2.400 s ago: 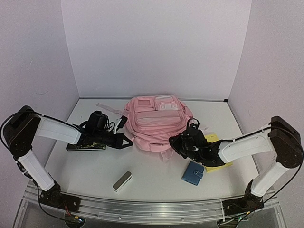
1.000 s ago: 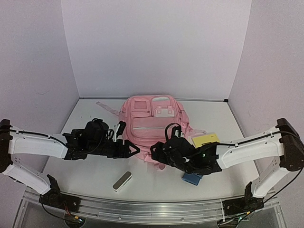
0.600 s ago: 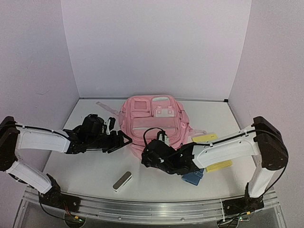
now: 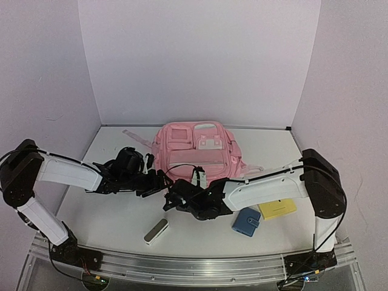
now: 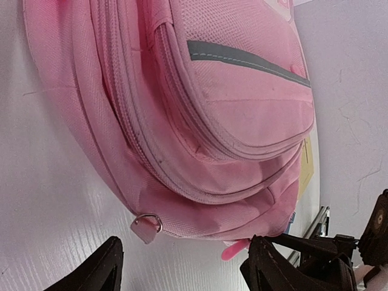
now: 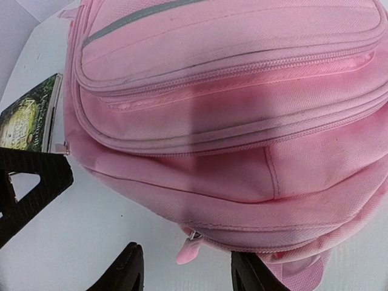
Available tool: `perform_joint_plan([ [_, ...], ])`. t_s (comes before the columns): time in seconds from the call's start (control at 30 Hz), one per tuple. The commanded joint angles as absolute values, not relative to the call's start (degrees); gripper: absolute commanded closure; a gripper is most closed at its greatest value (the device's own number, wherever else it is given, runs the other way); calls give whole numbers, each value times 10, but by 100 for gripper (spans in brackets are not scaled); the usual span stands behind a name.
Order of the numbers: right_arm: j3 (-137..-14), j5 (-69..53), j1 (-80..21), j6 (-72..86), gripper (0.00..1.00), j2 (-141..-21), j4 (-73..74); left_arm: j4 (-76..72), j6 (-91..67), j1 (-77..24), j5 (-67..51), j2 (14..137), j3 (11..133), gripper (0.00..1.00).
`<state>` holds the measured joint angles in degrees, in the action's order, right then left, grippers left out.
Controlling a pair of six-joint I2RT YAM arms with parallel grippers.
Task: Pack the student bag
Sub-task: Zip the student bag at the center of the board.
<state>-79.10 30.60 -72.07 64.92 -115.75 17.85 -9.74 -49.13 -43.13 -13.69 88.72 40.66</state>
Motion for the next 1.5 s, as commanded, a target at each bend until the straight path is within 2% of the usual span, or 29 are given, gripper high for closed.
perform_joint_plan([
  [0.0, -831, 362, -722, 659, 55, -1187, 247, -113, -474, -432, -126, 908, 439, 32],
  [0.13, -848, 368, -722, 655, 56, -1206, 254, -104, -474, -431, -129, 930, 453, 34],
  [0.23, -851, 372, -722, 659, 63, -1213, 257, -107, -479, -431, -129, 944, 455, 37],
  [0.7, -829, 370, -712, 650, 98, -1184, 247, -105, -471, -431, -105, 959, 460, 78],
  [0.87, -801, 352, -712, 634, 100, -1148, 223, -104, -468, -423, -99, 958, 458, 99],
  [1.23, -695, 297, -703, 586, 100, -1033, 176, -40, -423, -372, -72, 916, 456, 100],
  [1.47, -627, 245, -663, 545, 100, -994, 128, -21, -361, -306, -102, 890, 453, 100],
])
